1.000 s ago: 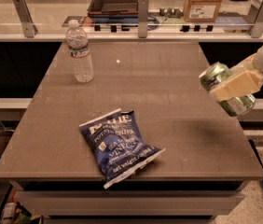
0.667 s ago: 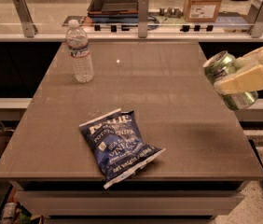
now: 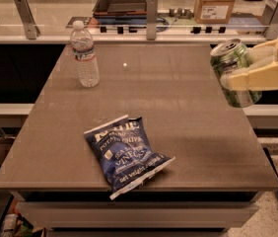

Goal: Place green can upright

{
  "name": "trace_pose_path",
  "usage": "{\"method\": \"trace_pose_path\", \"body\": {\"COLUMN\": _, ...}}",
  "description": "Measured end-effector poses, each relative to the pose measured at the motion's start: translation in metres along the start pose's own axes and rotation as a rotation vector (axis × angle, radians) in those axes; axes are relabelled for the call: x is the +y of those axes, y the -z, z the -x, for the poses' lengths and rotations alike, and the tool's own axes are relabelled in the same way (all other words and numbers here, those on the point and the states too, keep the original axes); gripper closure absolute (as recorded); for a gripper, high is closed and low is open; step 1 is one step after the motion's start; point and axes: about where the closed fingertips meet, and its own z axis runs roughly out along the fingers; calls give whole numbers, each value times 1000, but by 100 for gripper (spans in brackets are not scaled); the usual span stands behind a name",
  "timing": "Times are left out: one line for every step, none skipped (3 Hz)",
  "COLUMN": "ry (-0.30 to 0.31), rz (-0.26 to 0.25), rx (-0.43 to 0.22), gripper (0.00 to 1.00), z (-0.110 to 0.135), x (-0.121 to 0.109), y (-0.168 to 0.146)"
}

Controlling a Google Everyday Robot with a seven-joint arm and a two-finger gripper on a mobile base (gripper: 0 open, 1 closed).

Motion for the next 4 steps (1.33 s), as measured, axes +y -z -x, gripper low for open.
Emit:
{"method": "trace_pose_path", "body": {"ry": 15, "rz": 45, "rx": -97, "gripper": 100, "z": 8, "x": 8, "y": -11}}
{"method": "trace_pose_path", "body": {"ry": 24, "rz": 82, "rx": -185, "gripper": 100, "z": 11, "x": 15, "y": -22}}
{"method": "trace_pose_path", "body": {"ry": 25, "rz": 114, "rx": -267, "gripper": 100, "z": 13, "x": 22, "y": -33}}
{"method": "trace_pose_path", "body": {"ry": 19, "rz": 138, "rx": -322, "gripper": 100, "z": 11, "x": 25, "y": -48}}
